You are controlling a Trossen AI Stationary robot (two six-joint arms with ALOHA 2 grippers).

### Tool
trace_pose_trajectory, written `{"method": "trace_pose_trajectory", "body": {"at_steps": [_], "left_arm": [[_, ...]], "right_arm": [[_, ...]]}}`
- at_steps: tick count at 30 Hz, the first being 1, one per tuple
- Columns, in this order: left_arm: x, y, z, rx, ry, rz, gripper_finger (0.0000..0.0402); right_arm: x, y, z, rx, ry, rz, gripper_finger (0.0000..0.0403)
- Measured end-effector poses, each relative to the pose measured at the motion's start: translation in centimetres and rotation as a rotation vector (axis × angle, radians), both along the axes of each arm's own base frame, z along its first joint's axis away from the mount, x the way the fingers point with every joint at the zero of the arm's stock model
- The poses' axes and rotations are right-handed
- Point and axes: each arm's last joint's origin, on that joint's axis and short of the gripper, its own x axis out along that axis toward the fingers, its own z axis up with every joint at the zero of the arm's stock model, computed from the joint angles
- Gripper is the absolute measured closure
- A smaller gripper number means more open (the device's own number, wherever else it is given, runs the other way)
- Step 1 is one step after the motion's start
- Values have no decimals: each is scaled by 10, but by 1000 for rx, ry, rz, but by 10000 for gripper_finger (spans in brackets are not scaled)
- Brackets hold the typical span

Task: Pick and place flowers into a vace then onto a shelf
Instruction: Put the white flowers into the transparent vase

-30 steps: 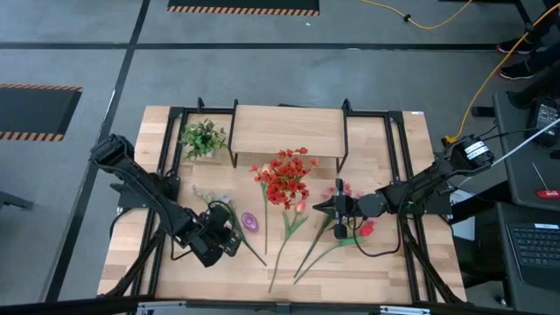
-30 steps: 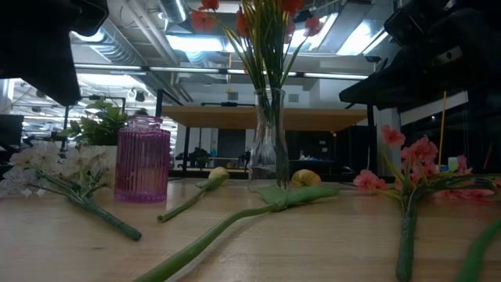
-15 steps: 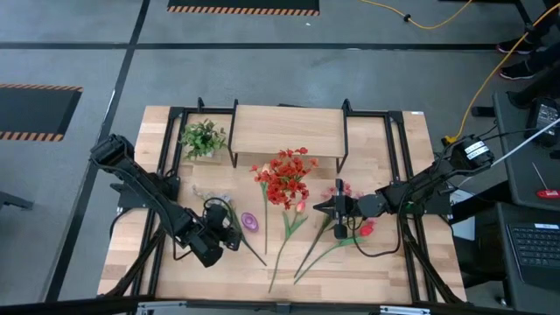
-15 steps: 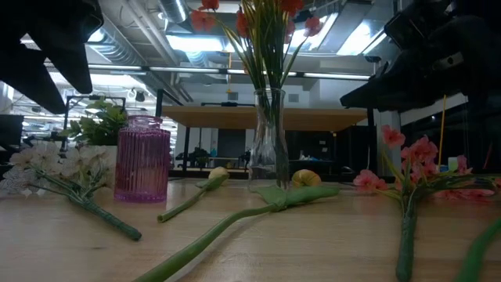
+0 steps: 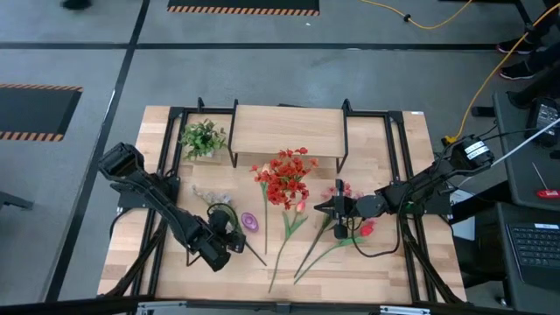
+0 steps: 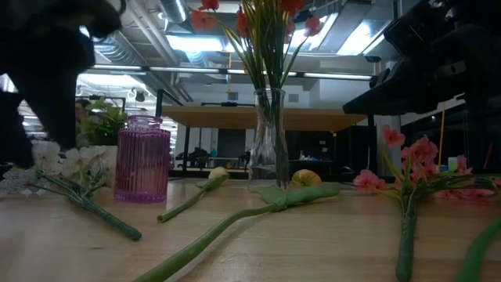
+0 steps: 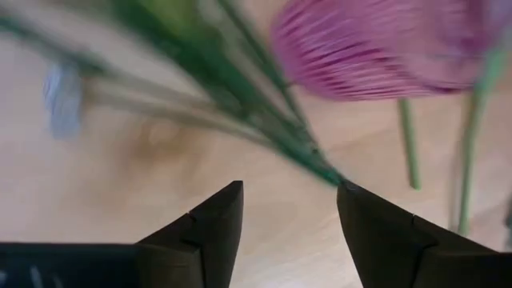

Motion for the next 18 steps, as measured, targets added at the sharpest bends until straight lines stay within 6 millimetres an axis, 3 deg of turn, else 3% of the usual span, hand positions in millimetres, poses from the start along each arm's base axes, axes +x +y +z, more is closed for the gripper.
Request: {"method": "trace_pose_trajectory", "body": {"at_steps": [6,18], "left_arm": [[6,1,-10,-33,19,83,206],[18,11,-9,-69,-23,159,206]], "right_arm": [[0,0,0,3,0,-1,385],[0,0,0,2,2,-1,385]]}}
